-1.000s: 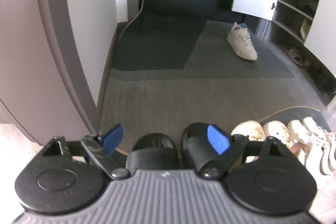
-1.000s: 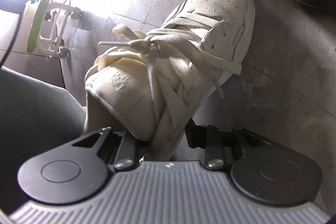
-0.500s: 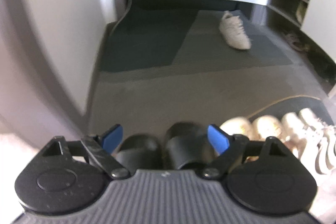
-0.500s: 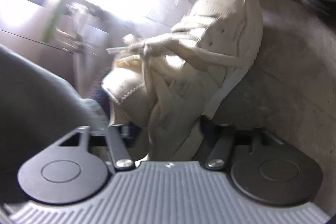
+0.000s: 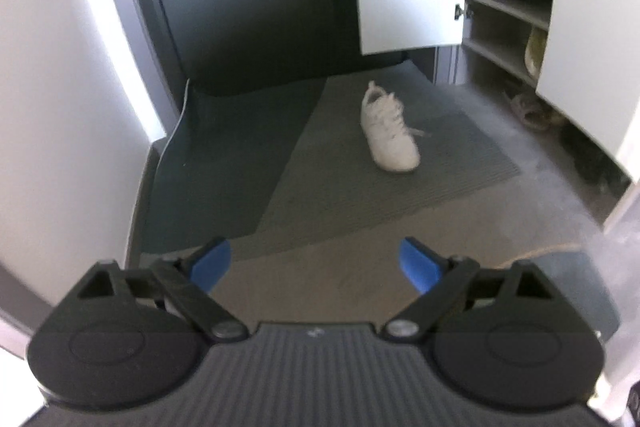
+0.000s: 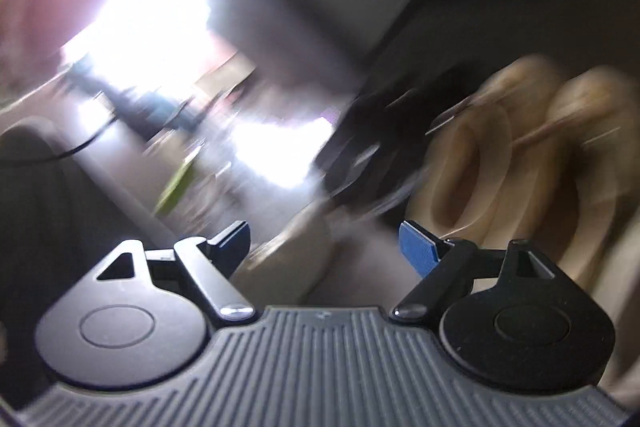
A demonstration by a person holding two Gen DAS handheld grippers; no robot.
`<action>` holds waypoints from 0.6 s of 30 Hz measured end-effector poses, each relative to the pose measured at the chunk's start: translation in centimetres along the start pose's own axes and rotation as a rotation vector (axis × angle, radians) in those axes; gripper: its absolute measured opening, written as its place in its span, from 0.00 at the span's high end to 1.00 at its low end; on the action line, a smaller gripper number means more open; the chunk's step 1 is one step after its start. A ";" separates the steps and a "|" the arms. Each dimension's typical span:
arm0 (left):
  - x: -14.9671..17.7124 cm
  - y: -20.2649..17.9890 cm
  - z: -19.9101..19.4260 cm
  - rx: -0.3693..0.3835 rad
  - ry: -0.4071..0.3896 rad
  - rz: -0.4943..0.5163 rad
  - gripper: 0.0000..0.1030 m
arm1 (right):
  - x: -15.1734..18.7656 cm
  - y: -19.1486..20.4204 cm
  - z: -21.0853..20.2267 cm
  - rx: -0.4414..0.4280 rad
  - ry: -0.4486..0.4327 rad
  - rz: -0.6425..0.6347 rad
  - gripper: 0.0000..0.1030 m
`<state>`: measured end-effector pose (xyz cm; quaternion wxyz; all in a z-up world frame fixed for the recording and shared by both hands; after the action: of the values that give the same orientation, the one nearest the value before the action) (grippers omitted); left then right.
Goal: Organize scattered shoes
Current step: 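Move the left gripper to a white sneaker on the mat and close on its heel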
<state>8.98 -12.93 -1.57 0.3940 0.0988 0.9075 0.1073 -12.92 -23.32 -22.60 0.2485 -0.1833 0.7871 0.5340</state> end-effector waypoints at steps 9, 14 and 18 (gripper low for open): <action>-8.3 -10.8 5.1 0.063 0.119 -0.019 0.11 | -1.5 -5.7 -18.8 0.328 -0.265 0.153 0.17; -14.5 -13.3 7.0 0.085 0.126 0.052 0.07 | -1.4 -10.2 -24.6 0.451 -0.368 0.298 0.18; -18.2 -15.8 11.6 0.097 0.046 0.088 0.07 | -4.9 -14.9 -27.8 0.545 -0.420 0.295 0.18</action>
<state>28.22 -31.48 -0.91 0.3626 0.1551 0.9152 0.0826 -6.20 -54.51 -22.38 0.3645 0.1187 0.8502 0.3609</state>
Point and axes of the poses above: each gripper's, at about its wrist camera, not at the fingertips, and z roughly the way its jaws point, y to its left, x to its underside, the point moved 10 cm from there along z, roughly the way its jaws point, and after that the axes turned 10 degrees about -x, right-handed, at the moved point
